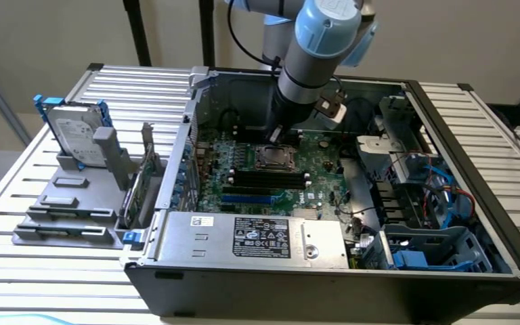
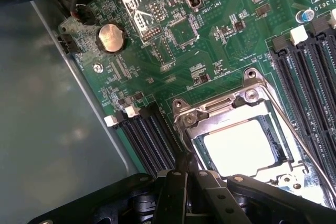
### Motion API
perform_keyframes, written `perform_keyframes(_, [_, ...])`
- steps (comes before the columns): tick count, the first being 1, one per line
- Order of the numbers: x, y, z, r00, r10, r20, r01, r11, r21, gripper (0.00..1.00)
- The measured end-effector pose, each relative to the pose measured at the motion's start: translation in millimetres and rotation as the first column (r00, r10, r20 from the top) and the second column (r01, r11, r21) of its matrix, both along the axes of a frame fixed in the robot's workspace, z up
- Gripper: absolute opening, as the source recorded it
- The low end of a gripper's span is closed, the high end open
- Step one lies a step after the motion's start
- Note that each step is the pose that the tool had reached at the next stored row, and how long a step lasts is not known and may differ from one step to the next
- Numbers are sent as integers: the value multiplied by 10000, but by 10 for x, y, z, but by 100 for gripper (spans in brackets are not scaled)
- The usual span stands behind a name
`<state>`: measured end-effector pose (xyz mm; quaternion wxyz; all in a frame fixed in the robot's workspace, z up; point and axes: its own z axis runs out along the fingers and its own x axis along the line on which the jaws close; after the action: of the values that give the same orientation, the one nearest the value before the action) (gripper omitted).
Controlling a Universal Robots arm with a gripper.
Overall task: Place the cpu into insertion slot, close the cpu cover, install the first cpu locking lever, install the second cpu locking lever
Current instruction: 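Install the first cpu locking lever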
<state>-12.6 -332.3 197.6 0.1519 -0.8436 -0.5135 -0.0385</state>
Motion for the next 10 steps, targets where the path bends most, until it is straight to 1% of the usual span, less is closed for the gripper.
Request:
perform_keyframes(5, [33, -21, -1, 10000, 7, -2, -7, 10000, 2, 11])
perform_keyframes(10, [37, -24, -2, 10000, 19, -3, -19, 10000, 0, 11])
